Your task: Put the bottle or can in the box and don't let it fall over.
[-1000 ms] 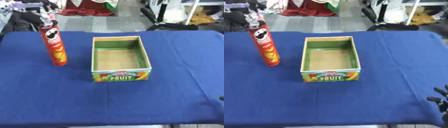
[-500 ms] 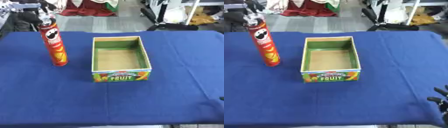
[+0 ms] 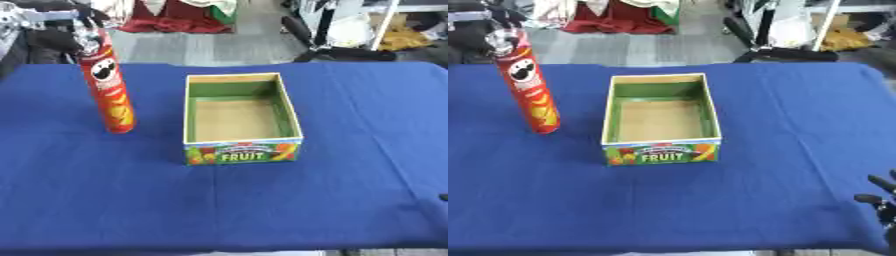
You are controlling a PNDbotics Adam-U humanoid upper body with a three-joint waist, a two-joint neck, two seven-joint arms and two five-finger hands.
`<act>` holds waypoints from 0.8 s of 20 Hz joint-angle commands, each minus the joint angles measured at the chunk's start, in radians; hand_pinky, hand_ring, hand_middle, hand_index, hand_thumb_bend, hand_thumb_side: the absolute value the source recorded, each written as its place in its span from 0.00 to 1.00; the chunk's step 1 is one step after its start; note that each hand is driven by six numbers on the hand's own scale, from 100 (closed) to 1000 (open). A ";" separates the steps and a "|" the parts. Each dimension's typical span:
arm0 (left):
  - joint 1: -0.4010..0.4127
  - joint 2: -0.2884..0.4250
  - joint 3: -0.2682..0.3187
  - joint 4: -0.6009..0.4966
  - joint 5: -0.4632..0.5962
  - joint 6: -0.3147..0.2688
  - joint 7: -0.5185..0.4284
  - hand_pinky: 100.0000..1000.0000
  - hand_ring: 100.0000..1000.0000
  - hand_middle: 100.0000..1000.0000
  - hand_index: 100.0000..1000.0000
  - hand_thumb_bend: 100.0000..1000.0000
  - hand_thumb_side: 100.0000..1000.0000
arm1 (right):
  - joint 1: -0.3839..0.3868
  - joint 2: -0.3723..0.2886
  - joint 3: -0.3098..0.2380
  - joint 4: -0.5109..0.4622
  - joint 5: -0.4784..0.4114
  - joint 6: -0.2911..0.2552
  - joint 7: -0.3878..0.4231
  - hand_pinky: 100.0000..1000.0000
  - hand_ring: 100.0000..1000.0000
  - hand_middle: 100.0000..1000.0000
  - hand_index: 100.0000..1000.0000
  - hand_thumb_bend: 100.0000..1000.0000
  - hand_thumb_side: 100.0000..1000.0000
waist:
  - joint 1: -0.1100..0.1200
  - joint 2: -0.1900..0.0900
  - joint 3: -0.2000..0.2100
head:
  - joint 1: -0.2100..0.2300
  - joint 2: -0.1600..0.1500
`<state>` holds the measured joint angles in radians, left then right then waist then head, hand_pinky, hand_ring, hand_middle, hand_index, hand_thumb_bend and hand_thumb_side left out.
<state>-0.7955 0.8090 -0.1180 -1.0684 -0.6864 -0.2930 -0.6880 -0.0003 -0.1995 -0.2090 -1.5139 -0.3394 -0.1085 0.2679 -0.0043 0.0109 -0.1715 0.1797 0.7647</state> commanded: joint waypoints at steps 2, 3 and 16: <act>-0.005 0.012 -0.002 0.006 -0.008 0.000 0.006 0.68 0.81 0.84 1.00 0.00 0.65 | -0.008 -0.026 -0.006 -0.012 -0.005 0.001 0.001 1.00 0.58 0.81 1.00 0.00 0.69 | 0.000 -0.009 0.000 | 0.003 0.005; -0.005 0.011 -0.002 0.007 -0.007 0.000 0.008 0.68 0.81 0.84 1.00 0.00 0.66 | -0.008 -0.026 -0.006 -0.012 -0.005 0.001 0.001 1.00 0.58 0.81 1.00 0.00 0.69 | 0.000 -0.009 -0.001 | 0.003 0.005; -0.006 0.003 -0.007 0.011 0.016 -0.002 0.001 0.67 0.80 0.84 1.00 0.00 0.76 | -0.009 -0.026 -0.006 -0.012 -0.005 0.002 -0.001 1.00 0.58 0.80 1.00 0.00 0.69 | 0.000 -0.008 -0.003 | 0.001 0.005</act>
<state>-0.7899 0.7990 -0.1255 -1.0544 -0.6734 -0.2944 -0.6826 -0.0002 -0.1995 -0.2091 -1.5139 -0.3394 -0.1071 0.2666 -0.0041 0.0111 -0.1730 0.1820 0.7647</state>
